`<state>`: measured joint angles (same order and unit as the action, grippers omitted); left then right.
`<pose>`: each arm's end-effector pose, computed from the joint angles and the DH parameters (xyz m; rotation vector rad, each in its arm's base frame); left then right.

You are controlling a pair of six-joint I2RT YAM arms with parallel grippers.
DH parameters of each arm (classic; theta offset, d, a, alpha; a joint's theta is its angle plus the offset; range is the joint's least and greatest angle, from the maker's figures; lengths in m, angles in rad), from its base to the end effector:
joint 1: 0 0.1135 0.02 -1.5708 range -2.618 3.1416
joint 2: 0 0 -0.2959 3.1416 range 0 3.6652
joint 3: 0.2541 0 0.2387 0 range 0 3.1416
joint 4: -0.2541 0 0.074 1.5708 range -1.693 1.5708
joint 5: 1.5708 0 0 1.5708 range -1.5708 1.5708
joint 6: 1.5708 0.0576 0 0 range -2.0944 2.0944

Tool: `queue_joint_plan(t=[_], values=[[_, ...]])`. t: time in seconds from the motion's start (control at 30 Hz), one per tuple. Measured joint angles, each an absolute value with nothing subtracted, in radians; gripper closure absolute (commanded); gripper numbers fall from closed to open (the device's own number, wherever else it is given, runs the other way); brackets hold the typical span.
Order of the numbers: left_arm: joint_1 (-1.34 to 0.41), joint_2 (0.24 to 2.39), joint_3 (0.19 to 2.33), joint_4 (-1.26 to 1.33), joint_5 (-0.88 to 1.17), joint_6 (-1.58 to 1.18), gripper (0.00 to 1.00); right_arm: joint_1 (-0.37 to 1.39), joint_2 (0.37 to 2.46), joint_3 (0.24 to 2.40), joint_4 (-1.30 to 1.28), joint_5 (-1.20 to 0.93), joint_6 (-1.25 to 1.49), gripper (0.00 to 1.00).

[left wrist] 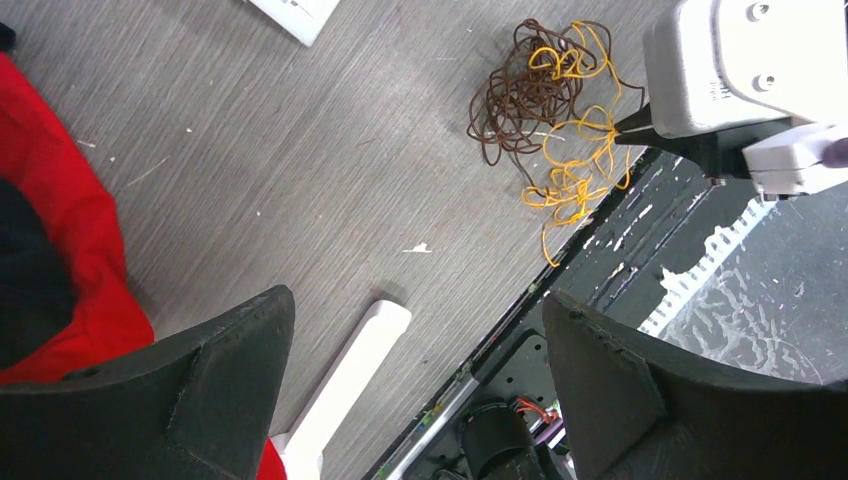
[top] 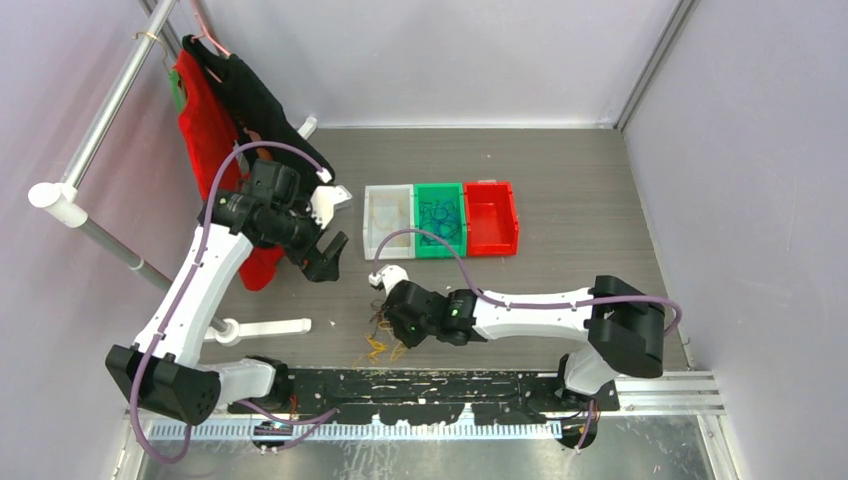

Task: Untangle the cables
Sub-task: Untie the cable.

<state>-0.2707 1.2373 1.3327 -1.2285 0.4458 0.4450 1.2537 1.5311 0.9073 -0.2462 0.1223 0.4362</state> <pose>0.1868 -0.0776 0.3607 1.0412 2.4073 -0.5408 0.1050 0.2975 0.2227 -0.9521 2.3403 0.5878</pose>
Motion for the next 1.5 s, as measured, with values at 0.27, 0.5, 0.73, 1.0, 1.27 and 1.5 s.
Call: queue_joint_plan(t=[0.27, 0.5, 0.73, 1.0, 1.27, 1.5], values=[[-0.271, 1.237, 1.339, -1.232, 0.447, 0.446, 0.06, 1.225, 1.418, 0.913, -0.237, 0.147, 0.428, 0.99], [-0.271, 1.234, 1.339, -1.239, 0.478, 0.448, 0.06, 1.153, 1.305, 0.929, -0.227, 0.1, 0.482, 0.99], [-0.27, 1.184, 1.339, -1.248, 0.613, 0.447, 0.09, 1.037, 1.231, 0.959, -0.153, 0.035, 0.584, 0.99], [-0.306, 1.155, 1.34, -1.233, 0.776, 0.378, 0.16, 1.024, 1.255, 1.042, -0.051, 0.033, 0.675, 0.99], [-0.367, 1.17, 1.338, -1.204, 0.787, 0.368, 0.28, 1.024, 1.31, 1.046, 0.004, 0.041, 0.774, 0.99], [-0.394, 1.172, 1.298, -1.154, 0.751, 0.37, 0.44, 1.024, 1.314, 1.046, 0.036, 0.038, 0.823, 0.99]])
